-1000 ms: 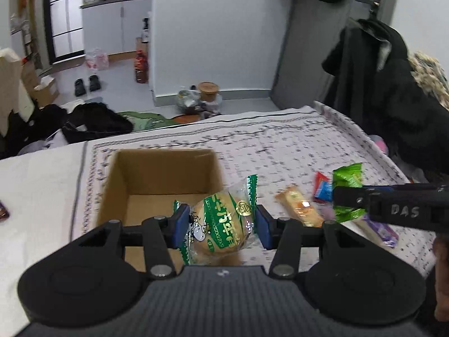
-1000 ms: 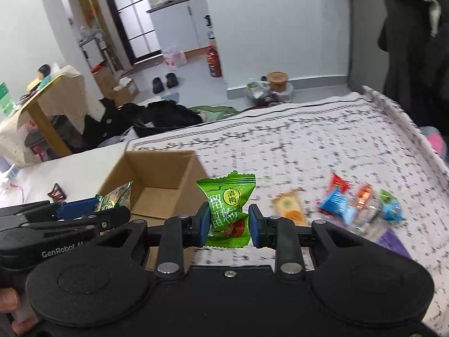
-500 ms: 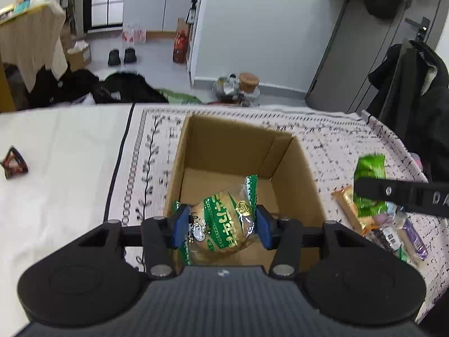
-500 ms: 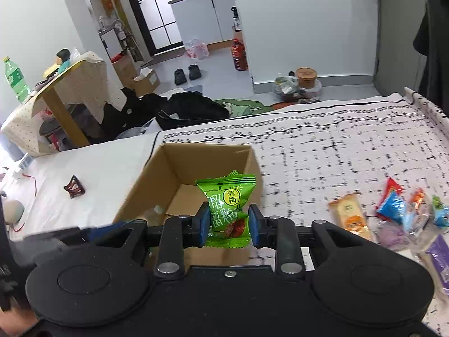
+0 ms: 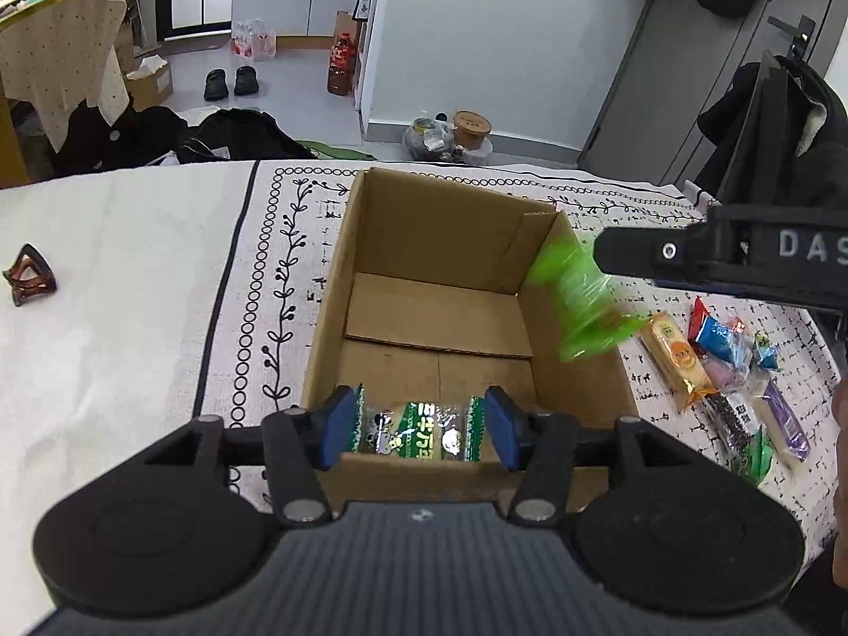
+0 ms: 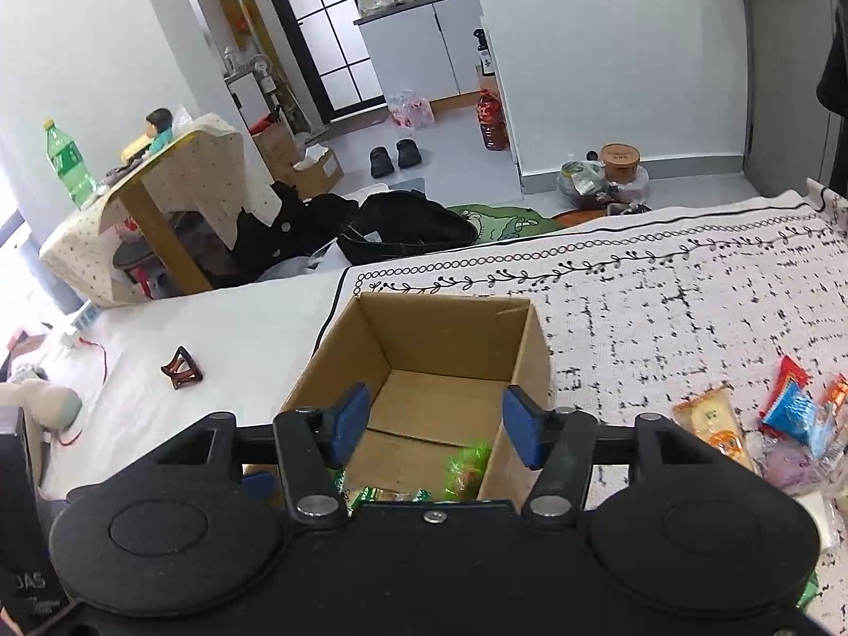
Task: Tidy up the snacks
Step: 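Release the bread bag into the box with the left tool while the right tool drops the green packet in, then withdraw both open tools from the box back toward the snack pile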
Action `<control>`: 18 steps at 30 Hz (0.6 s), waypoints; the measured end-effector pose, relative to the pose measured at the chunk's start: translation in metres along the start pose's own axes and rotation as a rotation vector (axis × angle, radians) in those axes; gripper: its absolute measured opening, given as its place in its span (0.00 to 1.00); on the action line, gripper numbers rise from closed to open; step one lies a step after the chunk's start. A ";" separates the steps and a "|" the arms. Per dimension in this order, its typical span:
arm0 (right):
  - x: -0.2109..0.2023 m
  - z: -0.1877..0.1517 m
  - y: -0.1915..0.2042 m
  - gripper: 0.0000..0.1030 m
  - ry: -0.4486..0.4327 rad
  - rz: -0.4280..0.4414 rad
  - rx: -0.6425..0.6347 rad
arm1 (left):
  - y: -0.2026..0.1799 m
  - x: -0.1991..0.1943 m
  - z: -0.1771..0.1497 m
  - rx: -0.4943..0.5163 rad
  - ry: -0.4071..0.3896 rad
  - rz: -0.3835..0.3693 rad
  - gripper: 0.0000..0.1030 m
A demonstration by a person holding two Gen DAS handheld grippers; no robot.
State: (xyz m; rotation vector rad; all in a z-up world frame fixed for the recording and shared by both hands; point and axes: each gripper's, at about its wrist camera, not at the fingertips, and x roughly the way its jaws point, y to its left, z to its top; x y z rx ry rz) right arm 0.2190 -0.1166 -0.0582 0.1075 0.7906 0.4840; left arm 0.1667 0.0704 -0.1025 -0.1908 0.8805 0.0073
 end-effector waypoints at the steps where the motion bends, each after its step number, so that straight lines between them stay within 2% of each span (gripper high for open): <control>1: -0.004 -0.001 -0.006 0.58 0.000 -0.005 0.011 | -0.001 -0.001 0.000 0.009 0.001 0.008 0.54; 5: -0.017 -0.008 -0.026 0.70 -0.002 -0.034 0.040 | -0.005 -0.005 0.003 0.017 0.003 0.028 0.61; 11: -0.042 -0.018 -0.054 0.82 -0.012 -0.077 0.064 | -0.014 -0.014 0.009 0.018 -0.014 0.039 0.64; 14: -0.056 -0.023 -0.065 0.90 -0.014 -0.092 0.067 | -0.021 -0.021 0.010 0.004 -0.022 0.028 0.69; 18: -0.073 -0.032 -0.075 0.99 -0.018 -0.128 0.032 | -0.034 -0.029 0.009 0.016 -0.024 0.011 0.70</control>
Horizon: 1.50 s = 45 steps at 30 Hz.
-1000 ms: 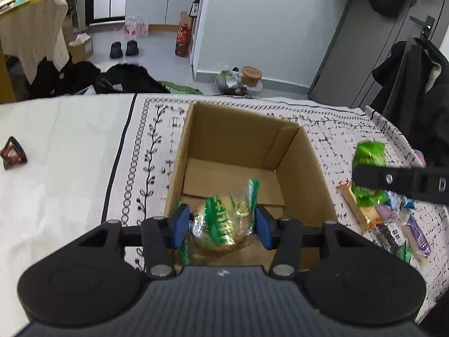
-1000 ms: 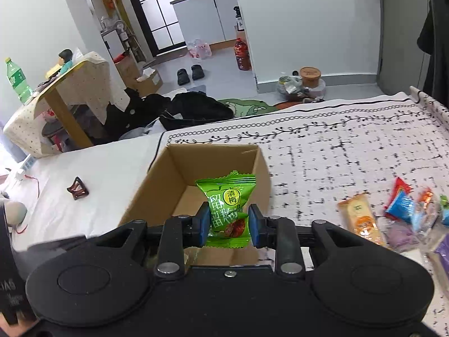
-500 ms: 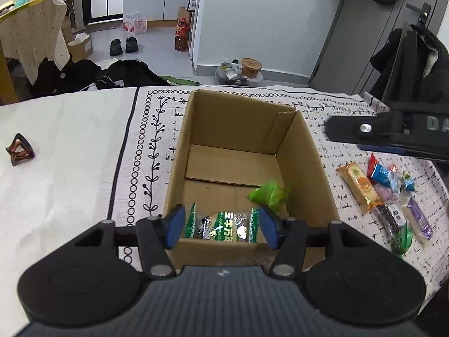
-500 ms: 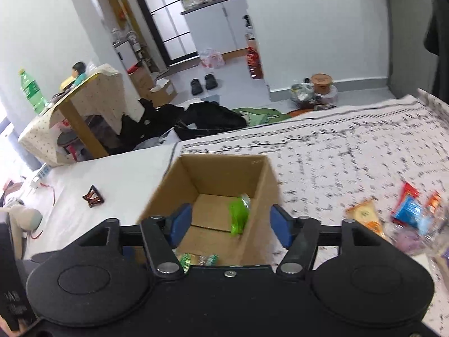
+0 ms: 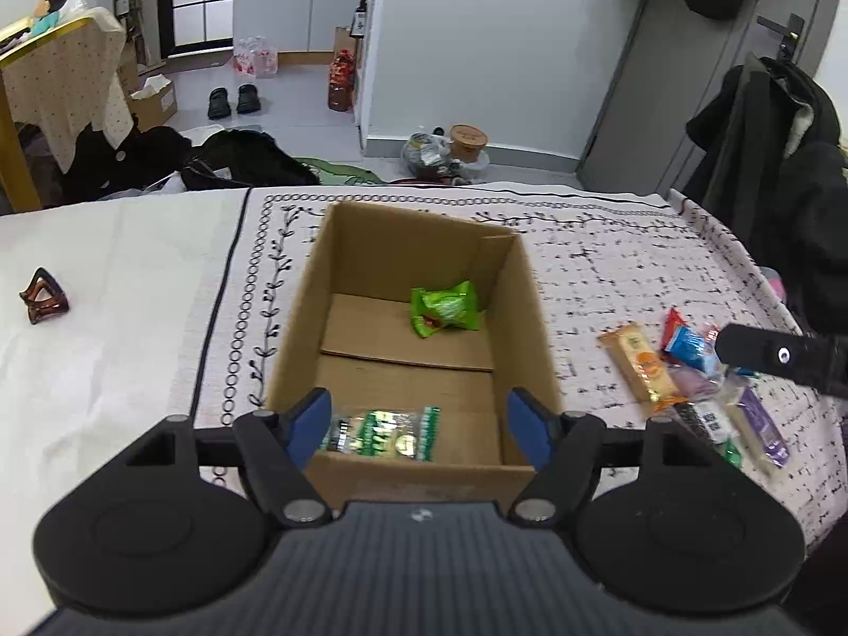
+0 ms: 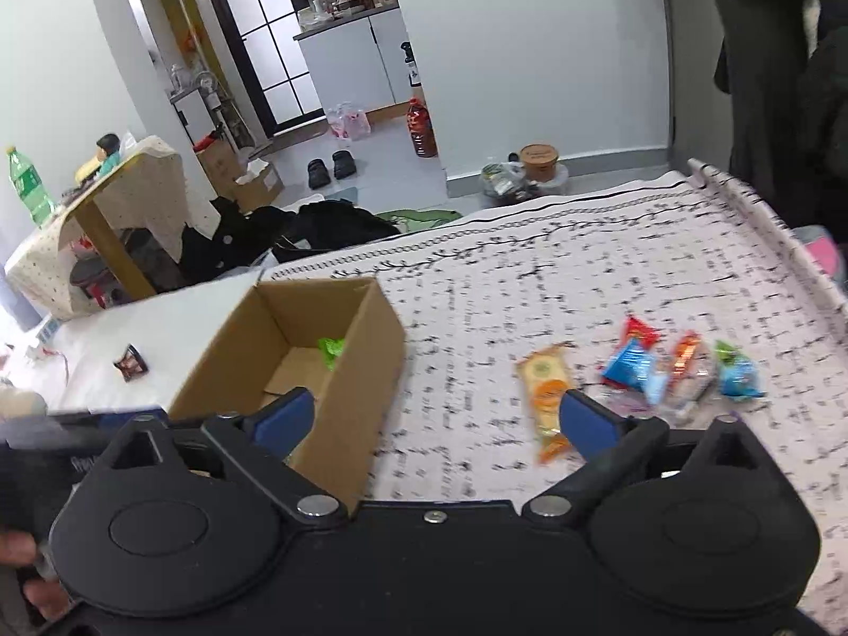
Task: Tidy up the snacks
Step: 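Withdraw both open tools from the box back toward the snack pile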
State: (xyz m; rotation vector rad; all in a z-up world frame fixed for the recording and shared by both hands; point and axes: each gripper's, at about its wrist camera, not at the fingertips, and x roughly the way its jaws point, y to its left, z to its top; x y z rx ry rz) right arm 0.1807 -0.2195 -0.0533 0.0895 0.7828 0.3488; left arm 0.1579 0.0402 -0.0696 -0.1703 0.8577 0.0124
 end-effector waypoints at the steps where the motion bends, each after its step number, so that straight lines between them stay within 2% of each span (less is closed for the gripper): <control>1: -0.003 -0.002 -0.003 1.00 0.004 -0.012 -0.005 | -0.004 -0.002 0.000 0.005 -0.001 -0.004 0.71; 4: -0.013 -0.008 -0.016 1.00 0.028 -0.039 0.002 | -0.013 -0.009 -0.003 0.025 -0.020 -0.007 0.78; 9: -0.032 -0.018 -0.039 1.00 0.043 -0.031 0.042 | -0.025 -0.019 -0.014 0.073 -0.057 0.002 1.00; 19: -0.062 -0.035 -0.072 1.00 0.021 -0.127 0.053 | -0.033 -0.029 -0.023 0.111 -0.074 -0.067 1.00; 25: -0.072 -0.042 -0.096 1.00 0.023 -0.170 0.093 | -0.053 -0.026 -0.013 0.201 -0.092 -0.103 1.00; 27: -0.074 -0.042 -0.101 1.00 0.033 -0.191 0.085 | -0.060 -0.024 -0.009 0.211 -0.078 -0.136 1.00; 38: -0.074 -0.049 -0.130 1.00 0.063 -0.288 0.068 | -0.115 0.007 -0.002 0.287 0.002 -0.187 1.00; 45: -0.065 -0.048 -0.140 0.99 0.072 -0.304 0.058 | -0.144 0.031 -0.002 0.307 0.052 -0.223 0.99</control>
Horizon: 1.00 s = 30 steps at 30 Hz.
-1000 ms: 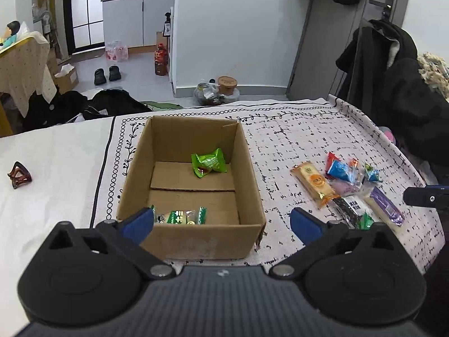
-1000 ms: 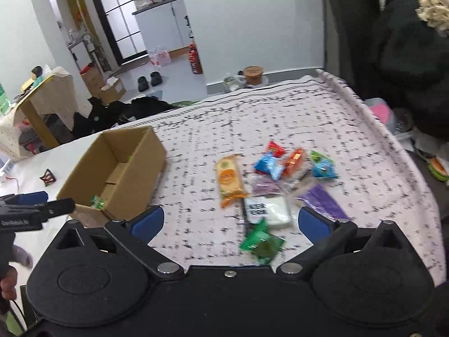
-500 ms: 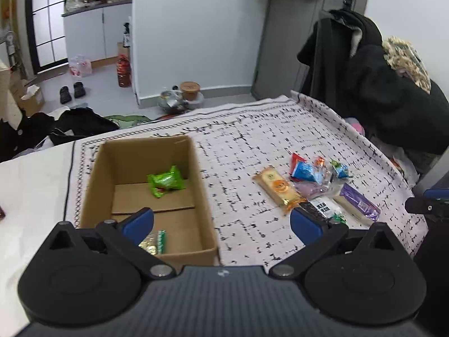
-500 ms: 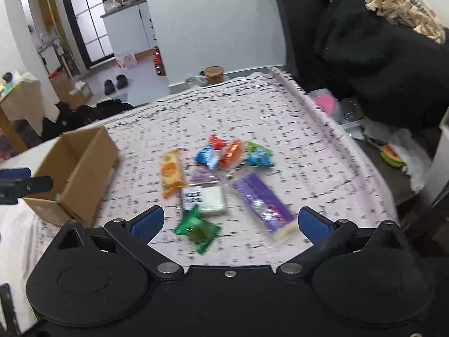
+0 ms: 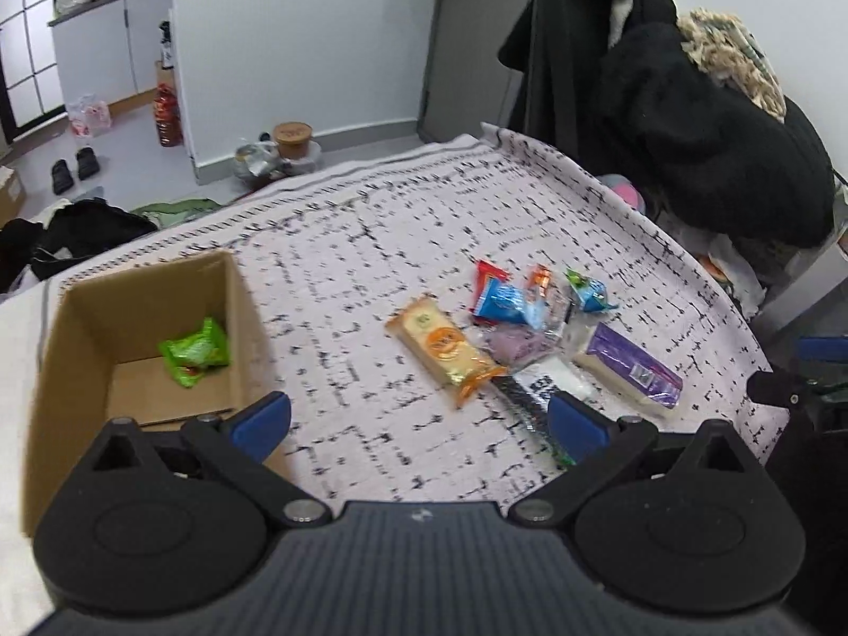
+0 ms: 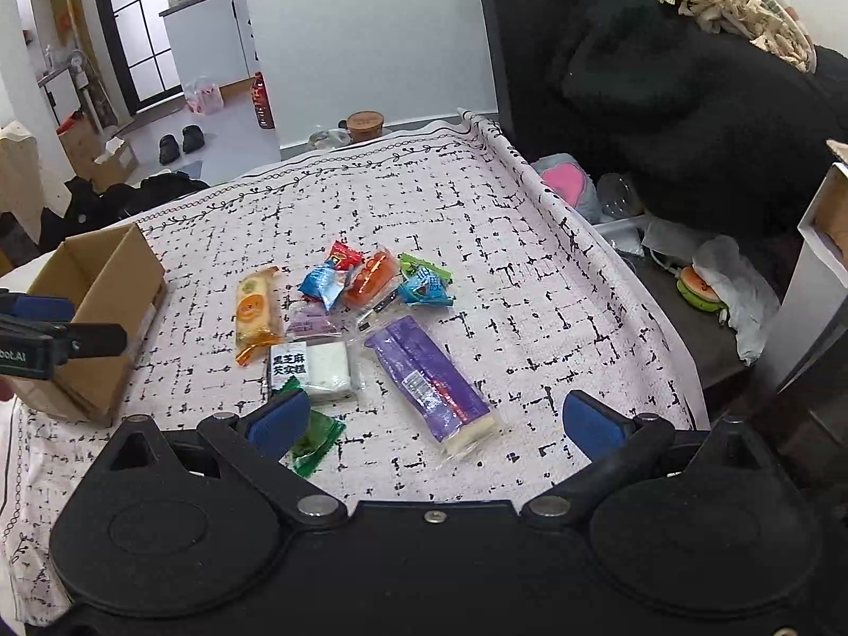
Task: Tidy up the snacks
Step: 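Withdraw both open tools from the box back toward the snack pile, then grasp the dark green candy packet with the left tool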
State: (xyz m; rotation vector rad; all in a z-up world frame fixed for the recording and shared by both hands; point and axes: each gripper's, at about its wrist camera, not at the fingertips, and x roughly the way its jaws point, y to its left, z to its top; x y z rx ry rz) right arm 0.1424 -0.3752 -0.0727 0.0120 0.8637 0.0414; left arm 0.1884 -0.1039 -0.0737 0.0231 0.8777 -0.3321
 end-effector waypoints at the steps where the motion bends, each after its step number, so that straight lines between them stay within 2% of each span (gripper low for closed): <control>1: 0.002 0.000 -0.001 0.98 0.003 0.000 0.001 | -0.003 0.004 0.000 0.002 0.006 -0.005 0.99; 5: 0.010 0.001 -0.004 0.88 0.022 0.003 -0.001 | -0.015 0.017 0.002 0.023 0.022 -0.035 0.98; 11: 0.018 -0.004 -0.012 0.83 0.032 -0.005 -0.003 | -0.035 0.035 0.000 0.047 0.054 -0.081 0.95; 14: 0.022 -0.009 -0.014 0.80 0.046 -0.003 -0.016 | -0.047 0.047 -0.005 0.066 0.081 -0.099 0.88; 16: 0.024 -0.012 -0.015 0.80 0.050 -0.005 -0.023 | -0.055 0.056 -0.009 0.074 0.110 -0.112 0.80; 19: 0.028 -0.015 -0.016 0.80 0.060 -0.012 -0.035 | -0.063 0.064 -0.013 0.076 0.130 -0.134 0.75; 21: 0.031 -0.017 -0.017 0.80 0.066 -0.013 -0.039 | -0.068 0.068 -0.013 0.075 0.144 -0.150 0.68; 30: 0.047 -0.019 -0.019 0.80 0.086 -0.006 -0.047 | -0.093 0.099 -0.024 0.085 0.231 -0.253 0.53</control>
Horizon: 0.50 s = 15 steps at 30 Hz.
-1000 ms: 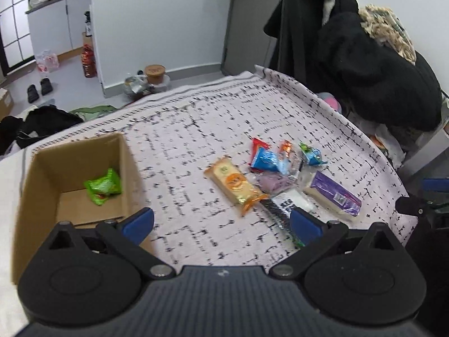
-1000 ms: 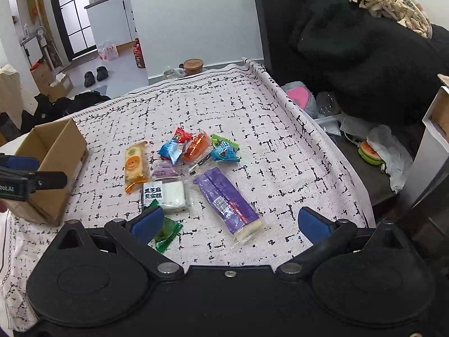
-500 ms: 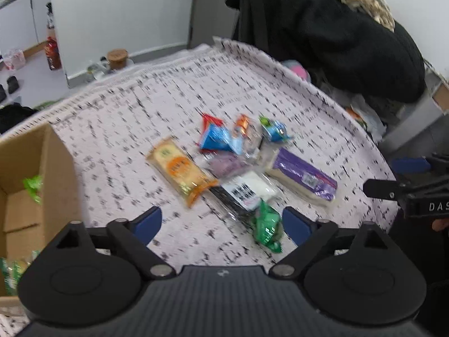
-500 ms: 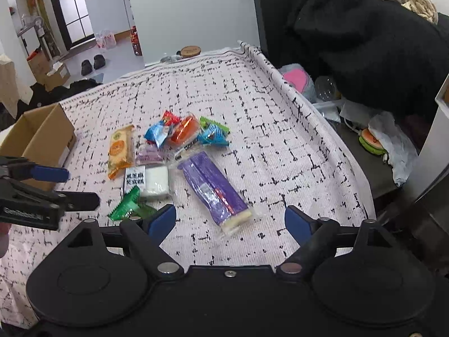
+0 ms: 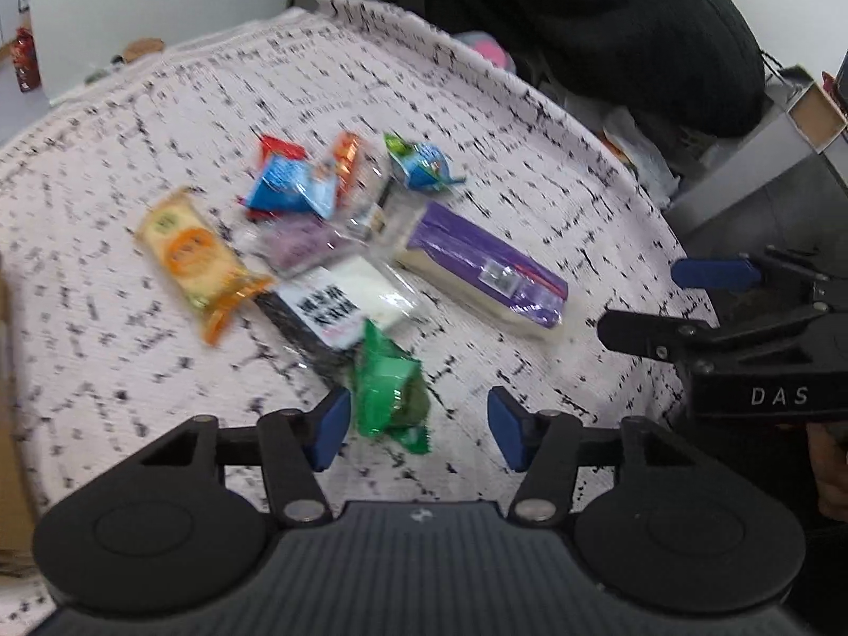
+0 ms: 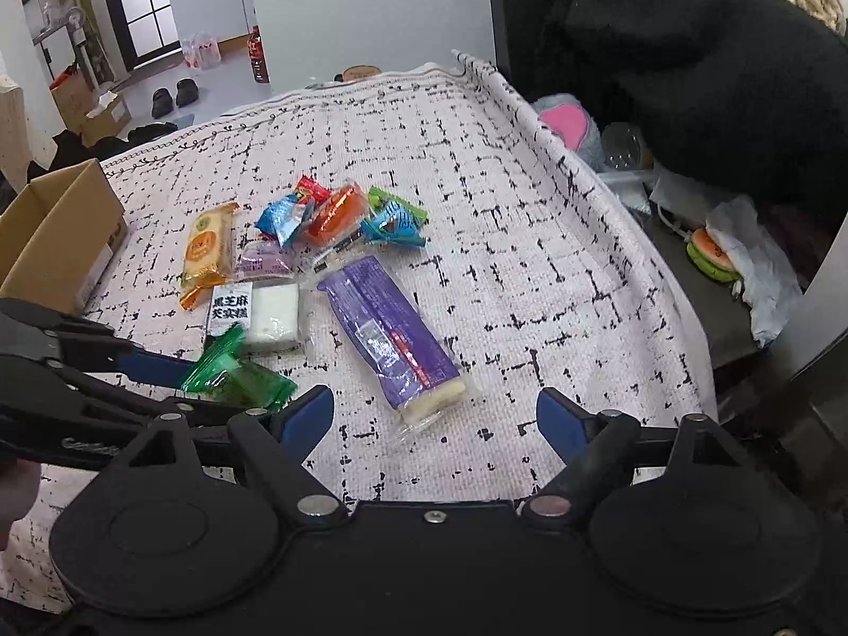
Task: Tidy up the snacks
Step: 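Grasp the dark green candy packet with the left tool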
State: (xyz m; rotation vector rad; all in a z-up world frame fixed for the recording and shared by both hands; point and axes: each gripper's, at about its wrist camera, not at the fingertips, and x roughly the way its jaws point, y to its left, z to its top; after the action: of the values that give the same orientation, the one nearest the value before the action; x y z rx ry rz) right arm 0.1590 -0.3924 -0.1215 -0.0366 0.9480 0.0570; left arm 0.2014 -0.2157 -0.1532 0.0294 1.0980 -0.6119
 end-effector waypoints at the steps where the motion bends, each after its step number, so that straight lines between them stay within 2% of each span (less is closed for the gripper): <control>1: 0.001 0.000 -0.001 0.79 0.004 0.004 0.003 | 0.001 0.005 0.001 -0.009 0.012 0.000 0.50; 5: 0.006 0.001 -0.002 0.78 0.013 0.014 0.002 | 0.005 0.019 0.004 -0.044 0.043 -0.014 0.40; 6: 0.008 0.001 -0.002 0.78 0.014 0.016 0.004 | 0.006 0.022 0.004 -0.051 0.049 -0.017 0.33; 8: 0.011 0.002 -0.004 0.78 0.018 0.023 0.012 | 0.008 0.028 0.005 -0.065 0.072 -0.027 0.27; 10: 0.015 0.003 -0.006 0.78 0.024 0.028 0.023 | 0.007 0.032 0.004 -0.066 0.090 -0.047 0.12; 12: 0.018 0.005 -0.007 0.77 0.022 0.033 0.030 | 0.005 0.035 0.002 -0.048 0.099 -0.036 0.00; 15: 0.022 0.009 -0.007 0.77 0.019 0.036 0.034 | 0.013 0.029 0.001 -0.076 0.081 -0.016 0.00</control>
State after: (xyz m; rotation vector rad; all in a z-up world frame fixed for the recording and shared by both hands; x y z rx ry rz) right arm 0.1795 -0.3981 -0.1345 0.0117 0.9683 0.0740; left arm 0.2177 -0.2180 -0.1805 -0.0203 1.2003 -0.5874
